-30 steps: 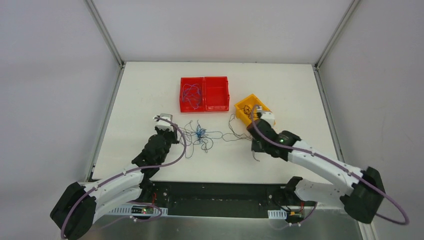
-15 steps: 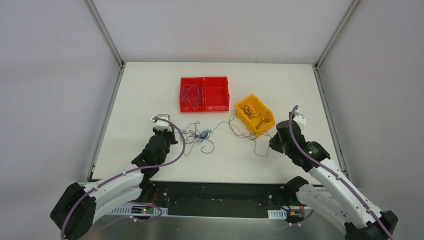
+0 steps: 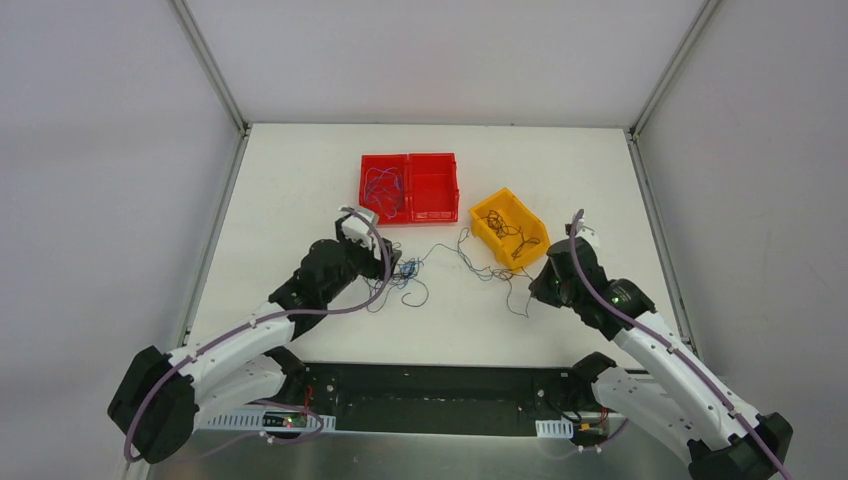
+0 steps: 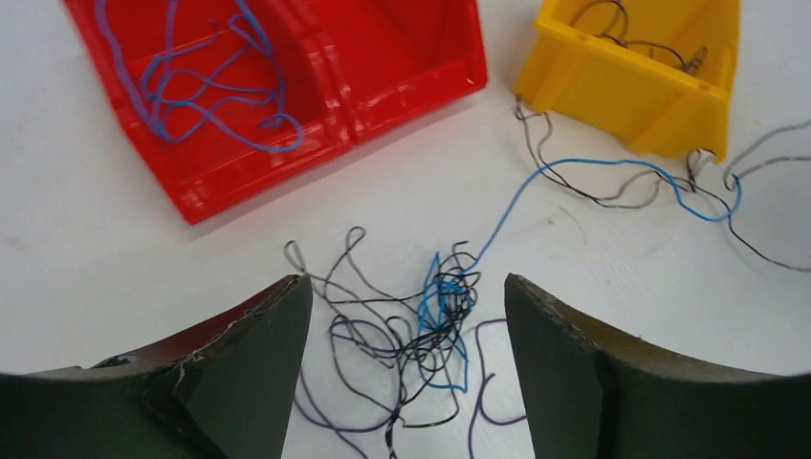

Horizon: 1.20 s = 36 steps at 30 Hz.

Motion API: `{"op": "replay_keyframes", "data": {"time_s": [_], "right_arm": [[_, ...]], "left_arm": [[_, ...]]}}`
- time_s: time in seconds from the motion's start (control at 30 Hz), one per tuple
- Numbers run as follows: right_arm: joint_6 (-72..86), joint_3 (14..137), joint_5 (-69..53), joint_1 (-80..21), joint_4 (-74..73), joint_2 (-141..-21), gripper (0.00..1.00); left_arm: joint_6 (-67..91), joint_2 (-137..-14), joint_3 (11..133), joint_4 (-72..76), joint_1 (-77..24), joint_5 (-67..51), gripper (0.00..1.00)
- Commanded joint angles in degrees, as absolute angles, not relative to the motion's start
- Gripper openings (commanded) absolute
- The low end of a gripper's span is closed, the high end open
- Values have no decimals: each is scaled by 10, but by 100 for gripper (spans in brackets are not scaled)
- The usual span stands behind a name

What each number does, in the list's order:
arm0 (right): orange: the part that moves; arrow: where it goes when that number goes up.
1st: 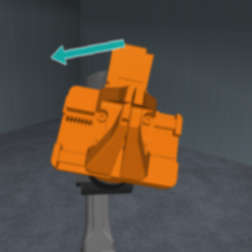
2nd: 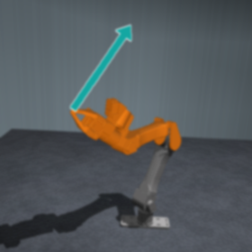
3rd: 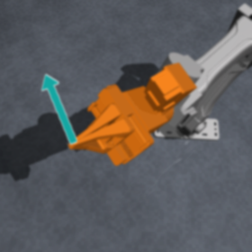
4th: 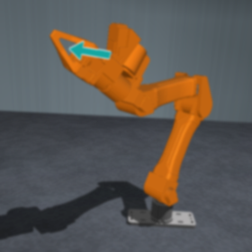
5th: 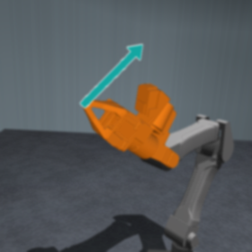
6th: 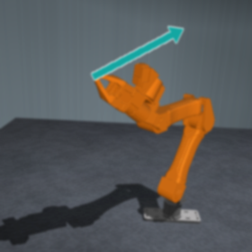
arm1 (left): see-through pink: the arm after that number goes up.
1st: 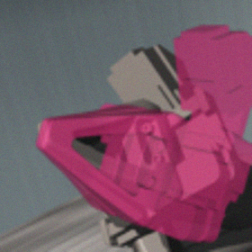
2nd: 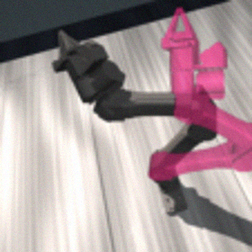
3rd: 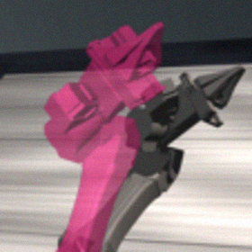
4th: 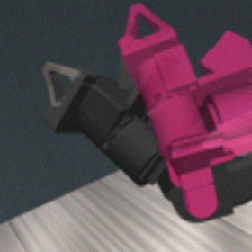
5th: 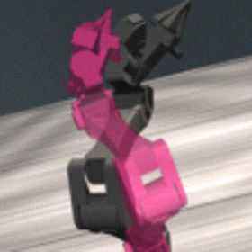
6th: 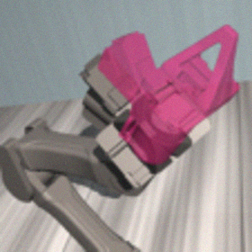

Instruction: Untangle the cables

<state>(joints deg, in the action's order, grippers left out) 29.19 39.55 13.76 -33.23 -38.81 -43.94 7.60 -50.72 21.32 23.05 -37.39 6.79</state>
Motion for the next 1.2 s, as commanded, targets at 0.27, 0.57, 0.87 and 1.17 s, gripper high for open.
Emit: {"op": "replay_keyframes", "data": {"time_s": [0.27,0.57,0.87,1.17], "right_arm": [[270,434,100,-331,-369,-453,0],[271,439,98,-331,-357,-454,0],[271,443,107,-331,-358,-452,0],[274,437,137,-330,-363,-462,0]], "left_arm": [[-109,-784,454,157,-375,-256,73],[-99,-892,529,140,-386,-333,67],[-110,-929,556,98,-389,-349,0],[23,-738,387,176,-385,-74,0]]}}
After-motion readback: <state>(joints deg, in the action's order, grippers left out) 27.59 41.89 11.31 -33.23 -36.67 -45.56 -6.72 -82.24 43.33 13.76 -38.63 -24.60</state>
